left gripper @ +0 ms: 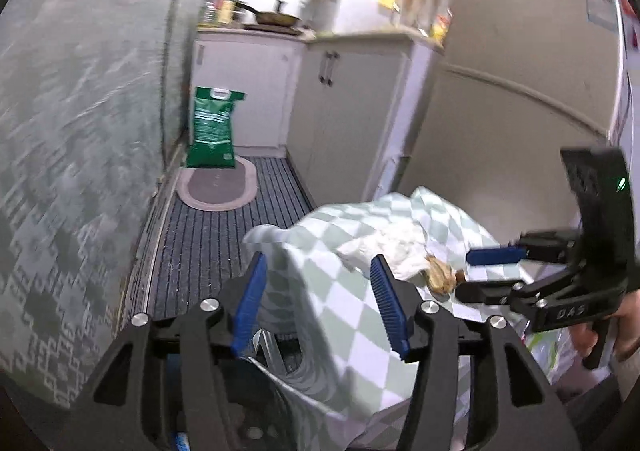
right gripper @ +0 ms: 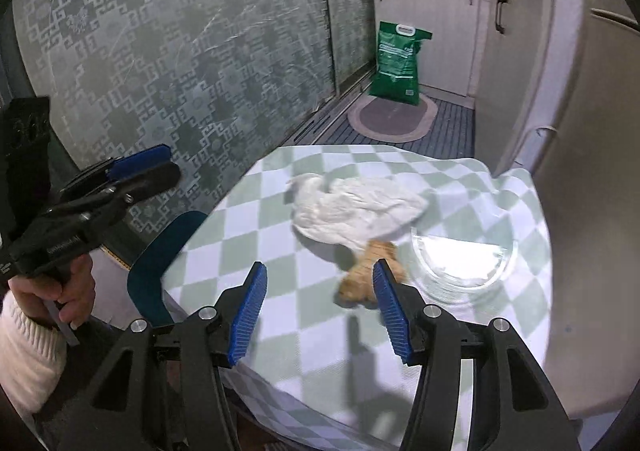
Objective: Collect trash
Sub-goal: 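Move both open tools back over the table toward the white tissue, then grasp the white tissue with the left tool while the right tool grasps the small brown shell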
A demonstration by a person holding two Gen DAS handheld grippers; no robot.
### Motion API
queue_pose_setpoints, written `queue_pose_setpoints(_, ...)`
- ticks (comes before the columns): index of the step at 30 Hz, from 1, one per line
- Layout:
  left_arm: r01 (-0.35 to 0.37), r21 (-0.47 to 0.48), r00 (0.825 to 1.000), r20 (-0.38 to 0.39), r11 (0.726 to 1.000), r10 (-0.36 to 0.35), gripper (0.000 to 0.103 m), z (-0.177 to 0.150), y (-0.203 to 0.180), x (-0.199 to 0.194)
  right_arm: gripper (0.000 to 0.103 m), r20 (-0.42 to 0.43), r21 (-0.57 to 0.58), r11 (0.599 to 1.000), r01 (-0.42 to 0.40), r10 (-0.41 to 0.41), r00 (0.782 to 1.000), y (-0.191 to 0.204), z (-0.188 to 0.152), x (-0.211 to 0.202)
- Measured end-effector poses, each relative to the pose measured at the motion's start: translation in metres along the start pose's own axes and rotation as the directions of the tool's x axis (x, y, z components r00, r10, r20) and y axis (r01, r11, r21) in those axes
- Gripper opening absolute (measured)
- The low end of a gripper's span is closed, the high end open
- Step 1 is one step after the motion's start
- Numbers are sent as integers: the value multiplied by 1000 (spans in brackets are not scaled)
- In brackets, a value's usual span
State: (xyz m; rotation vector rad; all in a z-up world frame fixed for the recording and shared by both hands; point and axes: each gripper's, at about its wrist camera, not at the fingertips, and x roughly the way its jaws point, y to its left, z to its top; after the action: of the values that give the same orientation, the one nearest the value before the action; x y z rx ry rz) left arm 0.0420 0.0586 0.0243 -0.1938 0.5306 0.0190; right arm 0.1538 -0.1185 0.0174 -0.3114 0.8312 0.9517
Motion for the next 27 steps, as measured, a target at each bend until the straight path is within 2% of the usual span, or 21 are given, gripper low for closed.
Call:
queue_pose_setpoints(6,37,57,994,-108,998,-31,59,8,-22,39,56,22,14,1000,14,-14,1000,-21,-9,-14)
queue_pose_setpoints(9,38,64,988,-155,997,-28,54,8,-29,59,56,22,27,999,22,-22,1000,-31,-14,-18)
queue_pose_setpoints(10,41,67,986,-162,997,-30,51,9,-30,63,56,20,31,999,26,-27,999,-35,-16,-18)
queue_pose_setpoints(17,49,96,975,-220,994,-27,49,13,-46,89,56,-2,43,999,30,-30,1000,-51,-26,-18)
queue_pose_setpoints(19,32,101,970,-243,994,-7,35,11,-47,97,56,-10,37,999,24,-24,1000,-51,-28,-17)
queue_pose_setpoints(21,24,96,965,-262,995,2,28,8,-46,103,56,-16,18,1000,19,-18,1000,-48,-29,-16)
queue_pose_setpoints(23,29,84,966,-259,996,-7,25,9,-45,102,56,-22,-7,1000,12,-12,1000,-45,-31,-14)
queue_pose_setpoints(24,22,86,966,-259,996,1,18,9,-46,103,56,-23,-17,1000,12,-13,1000,-43,-32,-13)
queue_pose_setpoints(27,18,84,968,-251,996,3,11,9,-45,102,56,-36,-25,1000,7,-7,999,-40,-33,-9)
